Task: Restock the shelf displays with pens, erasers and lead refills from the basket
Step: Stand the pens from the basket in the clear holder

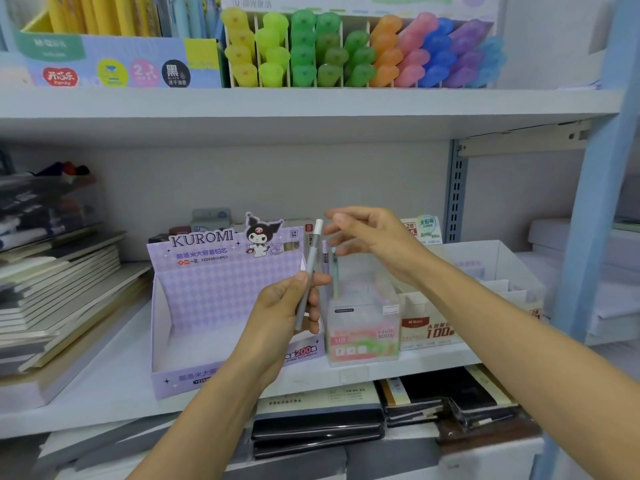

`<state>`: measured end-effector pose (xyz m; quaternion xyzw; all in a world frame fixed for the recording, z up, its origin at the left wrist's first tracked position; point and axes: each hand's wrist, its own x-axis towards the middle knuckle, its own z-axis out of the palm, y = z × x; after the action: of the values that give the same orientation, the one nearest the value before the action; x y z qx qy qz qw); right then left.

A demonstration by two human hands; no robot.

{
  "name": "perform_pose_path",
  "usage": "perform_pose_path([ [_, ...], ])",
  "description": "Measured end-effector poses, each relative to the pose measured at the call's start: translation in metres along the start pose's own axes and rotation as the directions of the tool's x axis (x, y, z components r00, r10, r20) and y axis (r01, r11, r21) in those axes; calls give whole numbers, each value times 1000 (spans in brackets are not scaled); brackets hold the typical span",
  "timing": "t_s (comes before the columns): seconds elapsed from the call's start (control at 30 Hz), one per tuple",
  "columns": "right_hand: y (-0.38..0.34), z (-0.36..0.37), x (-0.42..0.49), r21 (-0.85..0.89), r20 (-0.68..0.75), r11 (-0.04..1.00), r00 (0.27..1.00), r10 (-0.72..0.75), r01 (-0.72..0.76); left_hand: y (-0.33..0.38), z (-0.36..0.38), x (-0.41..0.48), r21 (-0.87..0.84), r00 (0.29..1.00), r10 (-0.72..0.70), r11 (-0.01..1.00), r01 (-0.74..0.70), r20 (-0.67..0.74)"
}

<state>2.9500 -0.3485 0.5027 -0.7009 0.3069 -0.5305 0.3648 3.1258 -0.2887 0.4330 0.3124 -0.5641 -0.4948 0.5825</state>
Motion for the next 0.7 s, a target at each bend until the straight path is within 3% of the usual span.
perform_pose_path([
  [0.1,-5,10,-7,76,94,997,996,1,-9,1,7,-2,3,999,-12,1000,12,40],
  [0.27,-12,9,-12,111,-17,994,1000,20,-18,5,9,-7,105,997,78,991,-78,3],
  [0.4,-15,2,-18,182,53,983,998,30,-40,6,10,-8,131,993,113,985,-110,-16],
  [0.53,-16,-3,-22,185,28,982,999,21,-26,5,17,-11,191,990,138,973,-133,-17],
  [0.6,-18,-8,-22,158,-10,987,1000,-5,7,1,16,-12,383,966,250,901,-204,-72],
  [0.7,-23,-23,-17,87,-147,993,987,-63,76,-4,10,-14,715,876,480,601,-357,34],
])
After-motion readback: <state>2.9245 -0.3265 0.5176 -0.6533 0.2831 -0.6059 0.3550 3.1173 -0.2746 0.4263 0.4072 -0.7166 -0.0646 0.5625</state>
